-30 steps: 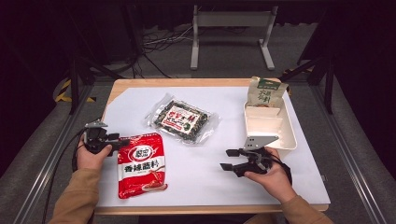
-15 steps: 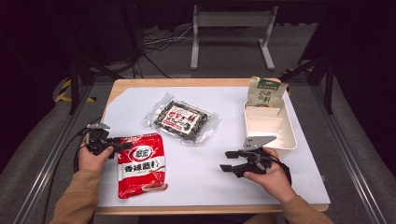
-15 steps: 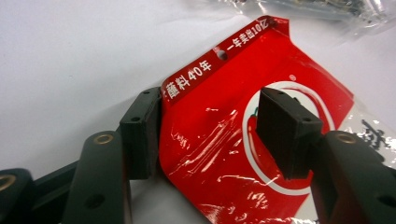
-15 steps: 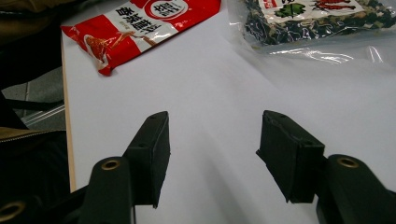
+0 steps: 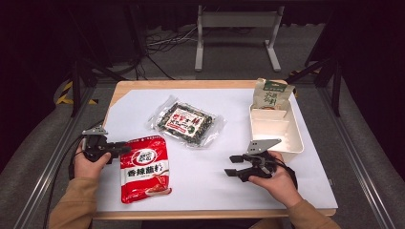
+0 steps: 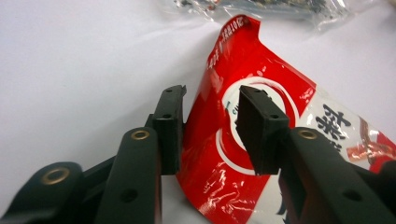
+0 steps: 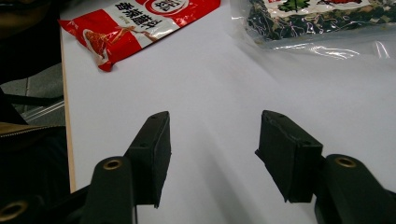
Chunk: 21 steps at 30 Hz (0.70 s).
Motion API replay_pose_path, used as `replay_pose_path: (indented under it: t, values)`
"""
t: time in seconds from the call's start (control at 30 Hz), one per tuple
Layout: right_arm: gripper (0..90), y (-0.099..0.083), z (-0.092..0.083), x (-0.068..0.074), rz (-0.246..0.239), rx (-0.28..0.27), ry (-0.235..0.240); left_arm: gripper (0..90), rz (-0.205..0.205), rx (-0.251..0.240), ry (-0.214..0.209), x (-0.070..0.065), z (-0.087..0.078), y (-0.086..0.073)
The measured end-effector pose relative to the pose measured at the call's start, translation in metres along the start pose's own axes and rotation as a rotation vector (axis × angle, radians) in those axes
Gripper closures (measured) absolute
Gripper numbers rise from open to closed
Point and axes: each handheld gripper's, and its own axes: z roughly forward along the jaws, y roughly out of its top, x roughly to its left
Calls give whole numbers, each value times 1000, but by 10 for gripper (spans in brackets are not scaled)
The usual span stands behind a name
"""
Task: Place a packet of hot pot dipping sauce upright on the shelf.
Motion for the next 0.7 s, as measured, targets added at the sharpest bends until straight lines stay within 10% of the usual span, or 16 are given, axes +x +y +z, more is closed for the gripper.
replay_pose_path:
  t: [0.47,0.7]
  values:
    - [434,0,2,1,-8,6,2,597,51,72,77,-5,16,-2]
    - [448,0,1,1,-14,7,-8,727,75,98,134,-7,22,-2]
